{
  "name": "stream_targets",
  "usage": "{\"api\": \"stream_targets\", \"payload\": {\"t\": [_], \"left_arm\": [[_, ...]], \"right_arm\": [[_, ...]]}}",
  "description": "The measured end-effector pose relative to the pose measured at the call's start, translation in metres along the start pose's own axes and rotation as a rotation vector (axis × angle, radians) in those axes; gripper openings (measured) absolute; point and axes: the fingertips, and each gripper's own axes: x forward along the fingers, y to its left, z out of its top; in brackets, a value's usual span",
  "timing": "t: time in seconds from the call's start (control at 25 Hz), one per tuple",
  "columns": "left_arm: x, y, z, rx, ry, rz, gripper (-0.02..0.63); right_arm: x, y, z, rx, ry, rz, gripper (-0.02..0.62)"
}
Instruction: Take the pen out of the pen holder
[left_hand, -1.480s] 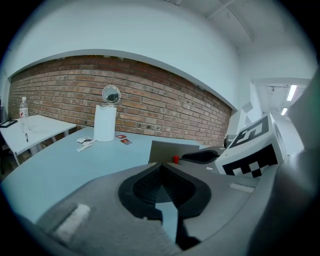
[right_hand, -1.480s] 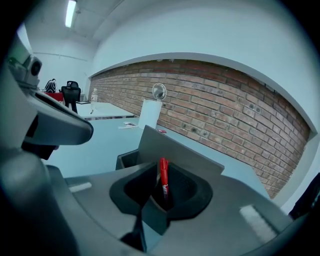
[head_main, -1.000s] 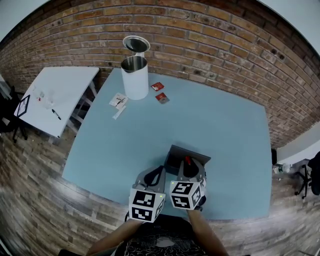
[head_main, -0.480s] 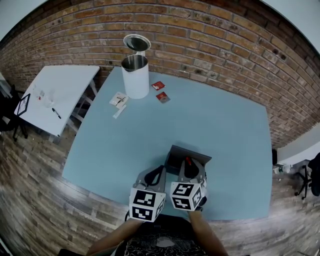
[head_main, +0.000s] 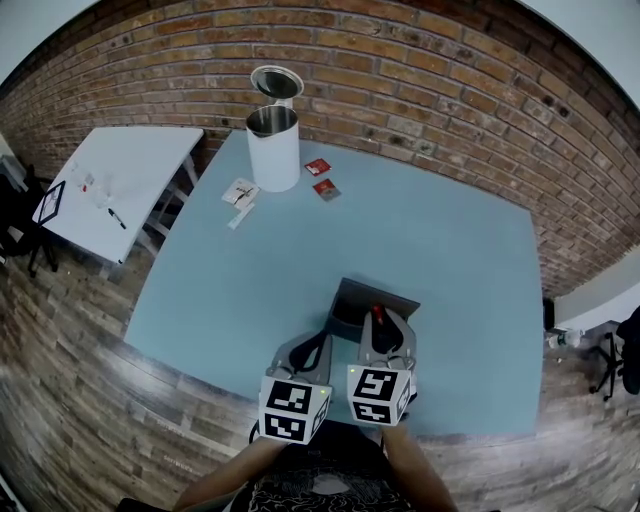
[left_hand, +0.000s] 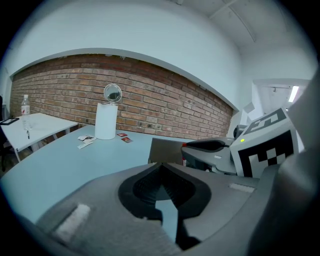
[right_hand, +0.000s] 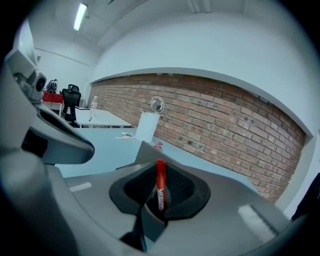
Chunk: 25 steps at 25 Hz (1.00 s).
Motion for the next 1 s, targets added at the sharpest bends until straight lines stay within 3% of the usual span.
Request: {"api": "stream_targets", "payload": {"t": [0.52,1.0], "left_arm": [[-0.028,-0.022,-0.010,0.008,-0.017,0.016,-0.009],[-0.054,-0.036,-0.014,0.007,-0.062,0.044,-0.009]], "right_arm": [[-0.043,-0.009,0.047,-0.024,-0.195,0.014,0.058],[-0.084,-0.001,0.061,-0.023,-0.273,0.059,0.058]]}}
